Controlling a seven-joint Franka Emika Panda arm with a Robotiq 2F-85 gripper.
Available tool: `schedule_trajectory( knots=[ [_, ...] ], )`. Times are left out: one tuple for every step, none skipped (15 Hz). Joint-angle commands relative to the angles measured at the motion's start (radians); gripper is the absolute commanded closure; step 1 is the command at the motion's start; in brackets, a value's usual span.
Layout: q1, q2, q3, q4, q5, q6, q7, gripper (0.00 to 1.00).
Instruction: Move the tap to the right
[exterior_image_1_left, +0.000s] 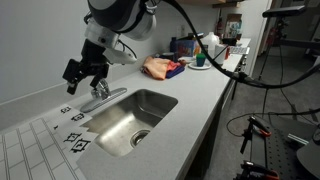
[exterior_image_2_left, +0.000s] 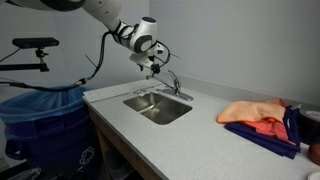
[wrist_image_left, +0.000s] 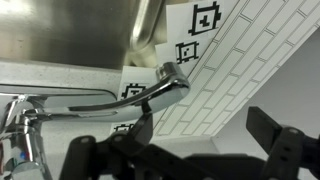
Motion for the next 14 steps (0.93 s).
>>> schedule_trajectory(
  knots=[
    [0.002, -0.086, 0.026, -0.187, 0.032, -0.047, 0.001, 0.0],
    [0.004, -0.095, 0.026, -0.206, 0.031, -0.05, 0.001, 0.0],
    [0.004, -0.103, 0.032, -0.239, 0.035, -0.074, -0.004, 0.0],
    [0.01, -0.107, 0.031, -0.267, 0.028, -0.101, -0.006, 0.0],
    [0.017, -0.104, 0.032, -0.293, 0.022, -0.127, -0.004, 0.0],
    [0.021, -0.1, 0.036, -0.318, 0.024, -0.134, -0.009, 0.0],
    [0.026, -0.104, 0.037, -0.337, 0.019, -0.146, -0.014, 0.0],
    [0.031, -0.109, 0.035, -0.356, 0.008, -0.153, -0.018, 0.0],
    [0.032, -0.122, 0.036, -0.374, 0.005, -0.167, -0.02, 0.0],
    [0.032, -0.133, 0.036, -0.386, 0.003, -0.18, -0.024, 0.0],
    [0.033, -0.154, 0.036, -0.398, -0.003, -0.186, -0.029, 0.0],
    [0.036, -0.17, 0.034, -0.406, -0.01, -0.187, -0.03, 0.0],
    [0.039, -0.188, 0.034, -0.409, -0.018, -0.178, -0.037, 0.0],
    [0.044, -0.204, 0.03, -0.407, -0.033, -0.165, -0.039, 0.0]
  ],
)
